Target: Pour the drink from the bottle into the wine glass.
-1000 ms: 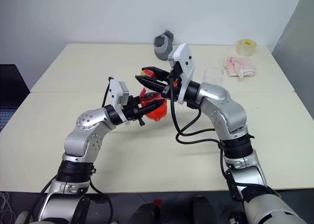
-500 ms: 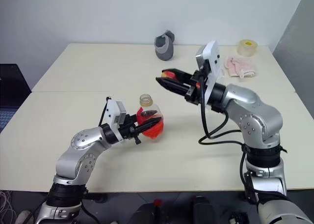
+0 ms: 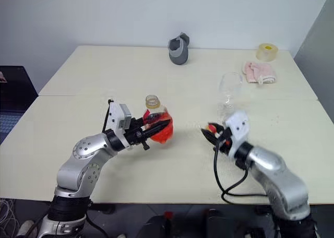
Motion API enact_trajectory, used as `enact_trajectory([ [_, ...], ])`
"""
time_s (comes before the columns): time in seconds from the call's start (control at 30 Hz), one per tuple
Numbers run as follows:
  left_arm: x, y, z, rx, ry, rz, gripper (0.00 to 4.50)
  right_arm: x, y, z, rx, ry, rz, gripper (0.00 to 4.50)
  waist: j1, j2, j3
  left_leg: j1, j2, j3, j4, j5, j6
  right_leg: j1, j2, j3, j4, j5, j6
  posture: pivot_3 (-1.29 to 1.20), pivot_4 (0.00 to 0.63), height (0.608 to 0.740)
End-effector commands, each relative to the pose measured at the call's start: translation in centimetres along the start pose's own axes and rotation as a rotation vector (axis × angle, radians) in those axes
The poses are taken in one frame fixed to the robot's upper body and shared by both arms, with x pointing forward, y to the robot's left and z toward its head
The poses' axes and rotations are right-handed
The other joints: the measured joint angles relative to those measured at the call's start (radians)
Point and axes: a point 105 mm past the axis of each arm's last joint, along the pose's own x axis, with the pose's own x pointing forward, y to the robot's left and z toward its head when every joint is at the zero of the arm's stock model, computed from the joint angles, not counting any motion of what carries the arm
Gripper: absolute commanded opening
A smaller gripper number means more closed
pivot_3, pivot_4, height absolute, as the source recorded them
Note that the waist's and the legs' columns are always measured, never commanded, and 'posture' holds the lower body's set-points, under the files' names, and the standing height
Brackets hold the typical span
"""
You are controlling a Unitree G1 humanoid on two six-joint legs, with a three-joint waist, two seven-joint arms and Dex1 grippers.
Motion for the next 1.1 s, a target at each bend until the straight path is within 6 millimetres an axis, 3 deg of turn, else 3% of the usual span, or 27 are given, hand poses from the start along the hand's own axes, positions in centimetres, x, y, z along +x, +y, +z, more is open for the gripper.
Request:
enact_trajectory([
  [0.03, 0.3, -0.4, 2.0, 0.043, -0.069, -0.015, 1.32, -0.1, -1.5, -1.1, -0.016, -0.019, -0.163, 1.18, 0.0, 0.0, 0.0, 0.0, 0.0, 0.0, 0.0, 0.0, 0.0, 0.0, 0.001, 0.0, 0.0, 0.0, 0.0, 0.0, 0.15, 0.74],
  [0.17, 0.7, -0.3, 2.1, 0.043, -0.074, -0.017, 1.32, 0.1, -2.7, -3.5, -0.035, 0.016, -0.287, 1.18, 0.001, 0.0, 0.0, 0.0, 0.0, 0.001, 0.0, 0.001, -0.001, 0.0, 0.001, 0.0, 0.0, 0.0, 0.0, 0.0, 0.15, 0.74],
  [0.37, 0.9, -0.4, 2.1, 0.037, -0.076, -0.026, 1.32, 0.7, -3.5, -5.1, 0.118, 0.022, -0.385, 1.18, 0.0, 0.0, 0.0, 0.0, 0.001, 0.002, 0.0, 0.001, -0.001, 0.0, 0.001, 0.0, 0.0, 0.0, 0.0, 0.0, 0.15, 0.74],
  [0.53, 1.0, -0.1, 2.3, 0.041, -0.077, -0.022, 1.32, 0.6, -3.5, -4.6, 0.118, 0.011, -0.373, 2.79, 0.001, 0.0, 0.0, 0.0, 0.0, 0.002, 0.0, 0.001, -0.001, 0.001, 0.001, 0.0, 0.0, 0.0, 0.0, 0.0, 0.15, 0.74],
  [0.7, 0.8, 0.5, 2.2, 0.045, -0.078, 0.022, 1.32, -0.2, -3.5, -2.9, 0.045, -0.002, -0.325, 4.48, 0.001, 0.0, 0.0, 0.0, 0.0, 0.002, 0.0, 0.0, -0.001, 0.001, 0.001, 0.0, 0.0, 0.0, 0.0, 0.0, 0.15, 0.74],
  [0.93, 0.1, 1.2, 1.9, 0.025, -0.084, 0.127, 1.32, -1.6, -1.0, 1.4, -0.053, -0.054, -0.036, 4.48, 0.001, 0.0, 0.0, 0.0, 0.0, 0.001, 0.0, 0.0, 0.0, 0.001, 0.001, 0.0, 0.0, 0.0, 0.0, 0.0, 0.15, 0.74],
  [1.0, 0.0, 1.3, 1.9, 0.025, -0.087, 0.146, 1.32, -2.1, 1.5, 4.4, -0.021, -0.159, 0.196, 4.48, 0.001, 0.0, 0.0, 0.0, 0.0, 0.001, 0.0, 0.0, 0.001, 0.001, 0.001, -0.001, 0.0, 0.0, 0.0, 0.0, 0.15, 0.74],
  [1.1, 0.0, 1.4, 1.9, 0.027, -0.088, 0.152, 1.32, -2.7, 3.9, 7.0, -0.007, -0.241, 0.418, 4.48, 0.0, 0.0, 0.0, 0.001, 0.001, 0.001, 0.0, -0.001, 0.001, 0.002, 0.001, -0.001, 0.0, 0.0, 0.0, 0.0, 0.15, 0.74],
])
